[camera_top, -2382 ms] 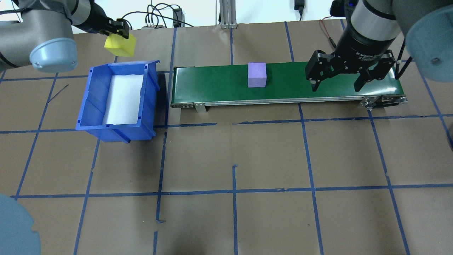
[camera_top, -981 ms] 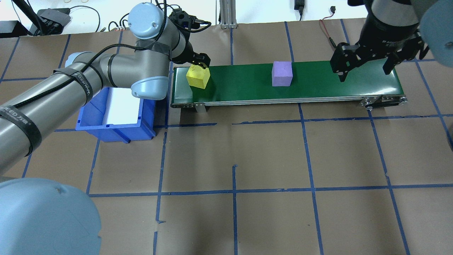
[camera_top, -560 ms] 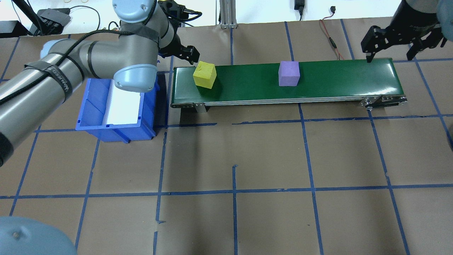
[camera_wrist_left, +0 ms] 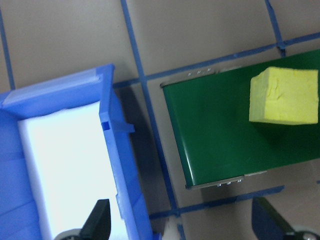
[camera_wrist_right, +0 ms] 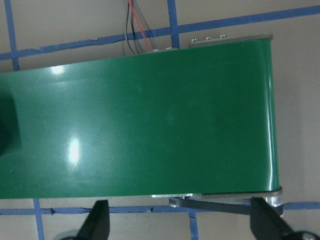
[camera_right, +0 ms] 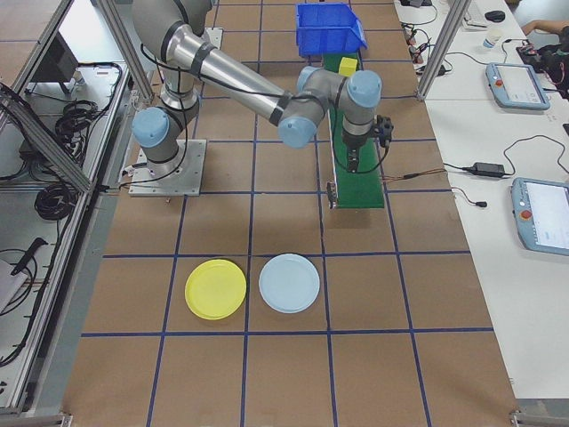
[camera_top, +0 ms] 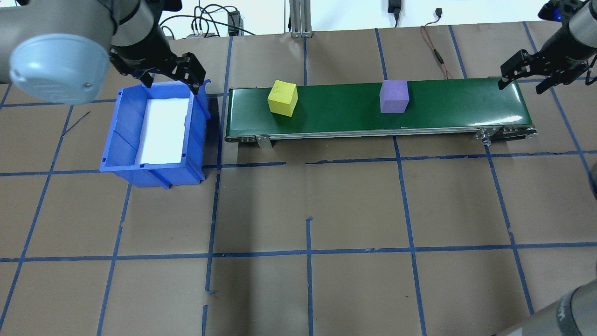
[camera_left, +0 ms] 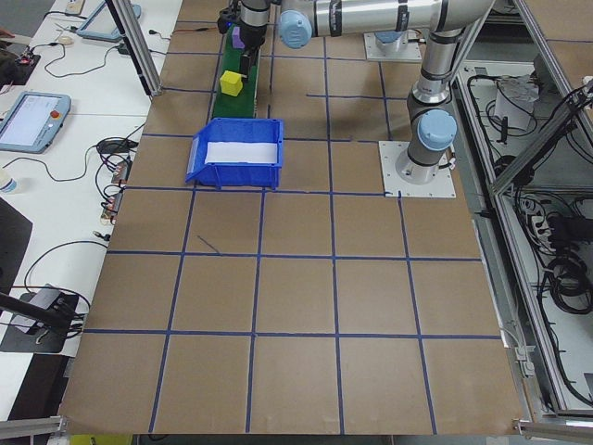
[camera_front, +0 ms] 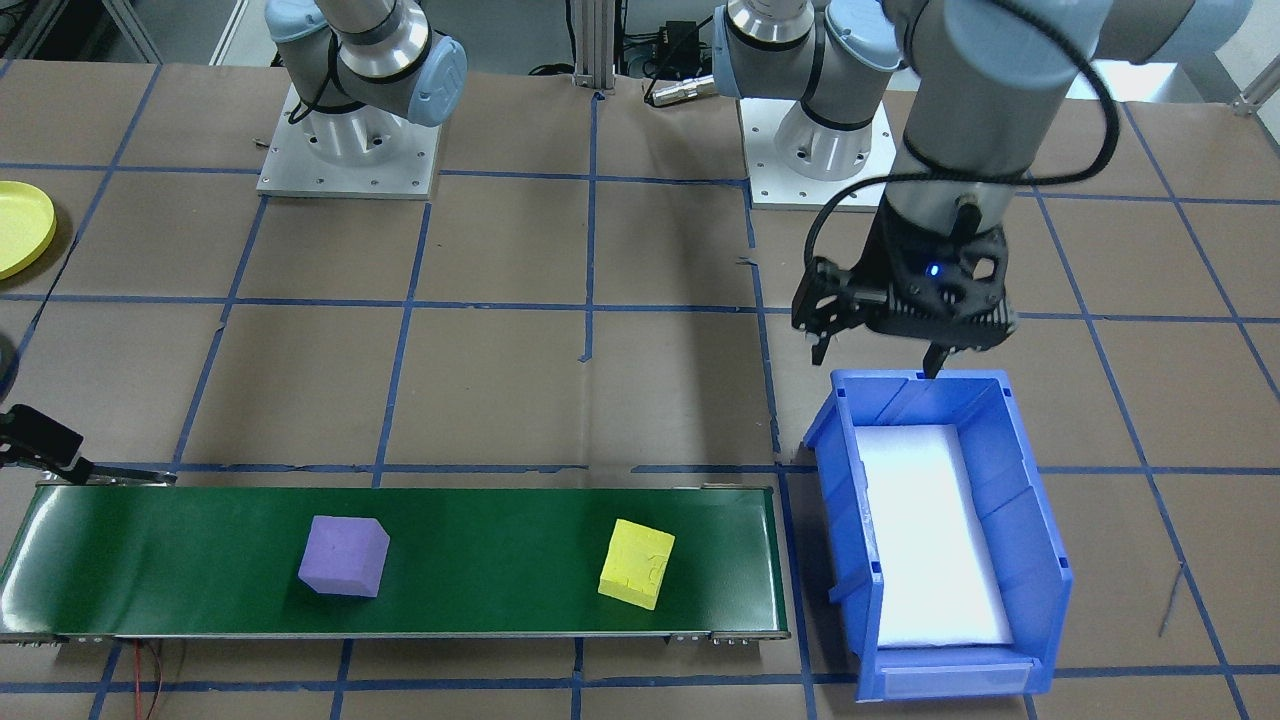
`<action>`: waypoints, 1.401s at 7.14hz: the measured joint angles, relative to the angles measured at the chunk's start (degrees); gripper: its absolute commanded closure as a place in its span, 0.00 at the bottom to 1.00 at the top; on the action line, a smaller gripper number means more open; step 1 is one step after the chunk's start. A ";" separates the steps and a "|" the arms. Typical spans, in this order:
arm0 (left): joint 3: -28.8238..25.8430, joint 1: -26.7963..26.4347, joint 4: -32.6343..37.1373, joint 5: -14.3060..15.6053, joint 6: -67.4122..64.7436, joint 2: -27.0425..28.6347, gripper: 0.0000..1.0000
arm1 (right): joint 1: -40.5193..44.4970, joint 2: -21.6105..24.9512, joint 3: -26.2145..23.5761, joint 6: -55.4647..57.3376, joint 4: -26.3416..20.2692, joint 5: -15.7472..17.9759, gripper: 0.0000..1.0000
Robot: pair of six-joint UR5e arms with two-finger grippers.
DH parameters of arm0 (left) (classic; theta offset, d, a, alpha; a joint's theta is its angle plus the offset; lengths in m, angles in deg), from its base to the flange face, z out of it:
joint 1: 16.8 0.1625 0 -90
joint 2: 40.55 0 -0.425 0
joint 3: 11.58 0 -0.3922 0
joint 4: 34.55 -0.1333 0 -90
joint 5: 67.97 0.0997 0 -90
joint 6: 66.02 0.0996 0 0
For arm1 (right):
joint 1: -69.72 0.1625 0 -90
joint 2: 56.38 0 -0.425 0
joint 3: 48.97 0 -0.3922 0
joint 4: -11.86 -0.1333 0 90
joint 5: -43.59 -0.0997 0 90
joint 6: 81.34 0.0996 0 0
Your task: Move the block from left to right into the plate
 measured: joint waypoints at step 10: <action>1.11 3.45 9.69 0.27 0.48 -5.74 0.00 | -2.26 -4.15 -1.55 -5.18 0.36 -11.37 0.00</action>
